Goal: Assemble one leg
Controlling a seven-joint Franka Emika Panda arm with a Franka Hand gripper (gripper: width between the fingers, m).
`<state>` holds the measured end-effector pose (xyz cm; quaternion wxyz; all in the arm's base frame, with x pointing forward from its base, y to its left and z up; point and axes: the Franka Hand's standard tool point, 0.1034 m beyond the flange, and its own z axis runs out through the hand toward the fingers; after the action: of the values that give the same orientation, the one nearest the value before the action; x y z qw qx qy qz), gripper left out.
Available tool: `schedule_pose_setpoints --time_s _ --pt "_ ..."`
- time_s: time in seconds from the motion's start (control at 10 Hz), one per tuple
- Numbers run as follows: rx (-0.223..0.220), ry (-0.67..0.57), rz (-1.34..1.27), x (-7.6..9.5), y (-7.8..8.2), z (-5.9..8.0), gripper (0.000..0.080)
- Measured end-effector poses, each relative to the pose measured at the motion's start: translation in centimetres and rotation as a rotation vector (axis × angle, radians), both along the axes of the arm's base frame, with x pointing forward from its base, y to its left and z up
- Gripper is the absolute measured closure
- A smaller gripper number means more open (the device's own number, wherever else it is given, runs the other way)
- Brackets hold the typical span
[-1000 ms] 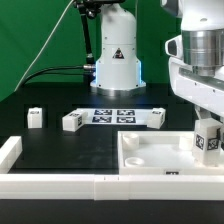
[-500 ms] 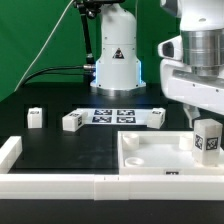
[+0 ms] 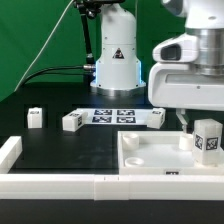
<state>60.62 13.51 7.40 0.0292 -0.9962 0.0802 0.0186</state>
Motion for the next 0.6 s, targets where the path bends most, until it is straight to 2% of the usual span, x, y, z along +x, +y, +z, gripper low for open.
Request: schedule_pose_setpoints --time_s 0.3,0.5,0.6 --pt "0.01 -0.019 0.311 0.15 -0.87 -0.04 0.0151" --pt "0.012 -0.023 0.365 0.16 -0.93 -0.06 0.0151" --pt "0.012 -0.023 0.364 0.15 -0.92 -0.06 0.0178"
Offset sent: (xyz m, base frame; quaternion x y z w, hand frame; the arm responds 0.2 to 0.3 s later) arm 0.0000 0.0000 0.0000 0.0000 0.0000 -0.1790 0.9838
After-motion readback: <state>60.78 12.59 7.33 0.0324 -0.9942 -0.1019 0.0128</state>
